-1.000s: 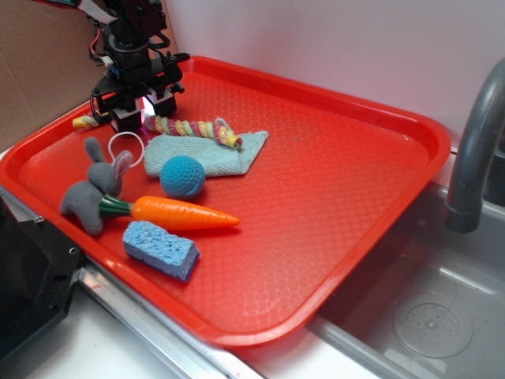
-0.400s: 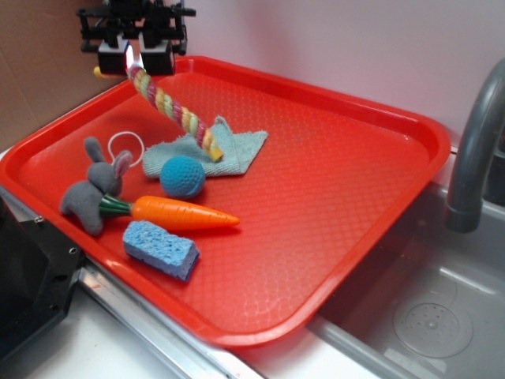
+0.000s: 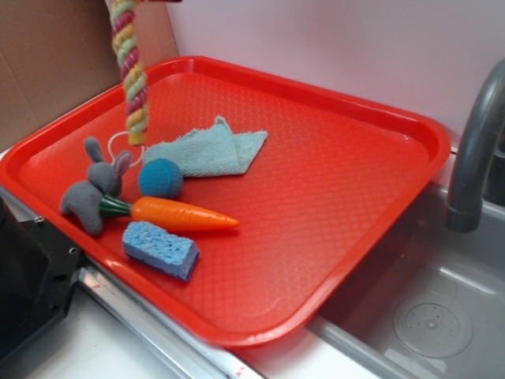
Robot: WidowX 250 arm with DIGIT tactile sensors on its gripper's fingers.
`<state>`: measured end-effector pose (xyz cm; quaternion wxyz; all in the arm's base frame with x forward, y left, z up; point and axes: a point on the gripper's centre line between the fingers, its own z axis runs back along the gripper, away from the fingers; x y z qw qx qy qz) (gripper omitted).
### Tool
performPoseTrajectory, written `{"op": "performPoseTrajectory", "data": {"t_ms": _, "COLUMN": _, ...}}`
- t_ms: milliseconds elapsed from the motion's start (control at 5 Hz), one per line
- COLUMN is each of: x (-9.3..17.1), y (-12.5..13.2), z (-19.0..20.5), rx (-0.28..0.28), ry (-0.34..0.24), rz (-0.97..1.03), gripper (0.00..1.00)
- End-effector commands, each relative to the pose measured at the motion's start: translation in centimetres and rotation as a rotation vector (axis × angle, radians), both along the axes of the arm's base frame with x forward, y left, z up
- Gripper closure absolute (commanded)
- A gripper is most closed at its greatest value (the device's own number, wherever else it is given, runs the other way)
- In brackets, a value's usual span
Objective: Grab the multicolored rope.
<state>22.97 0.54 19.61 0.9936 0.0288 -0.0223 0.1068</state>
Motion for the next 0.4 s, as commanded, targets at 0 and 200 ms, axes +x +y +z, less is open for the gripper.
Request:
{"op": "performPoseTrajectory", "data": {"t_ms": 0, "x": -2.84, "y": -0.89, "z": 4.36, "rx": -0.086, "ry": -0.085, "rz": -0.207, "gripper": 1.00}}
{"op": "performPoseTrajectory", "data": {"t_ms": 200, "x": -2.64, "y": -0.76, "z": 3.96, "rx": -0.108, "ry": -0.035, "rz": -0.191, "gripper": 1.00}}
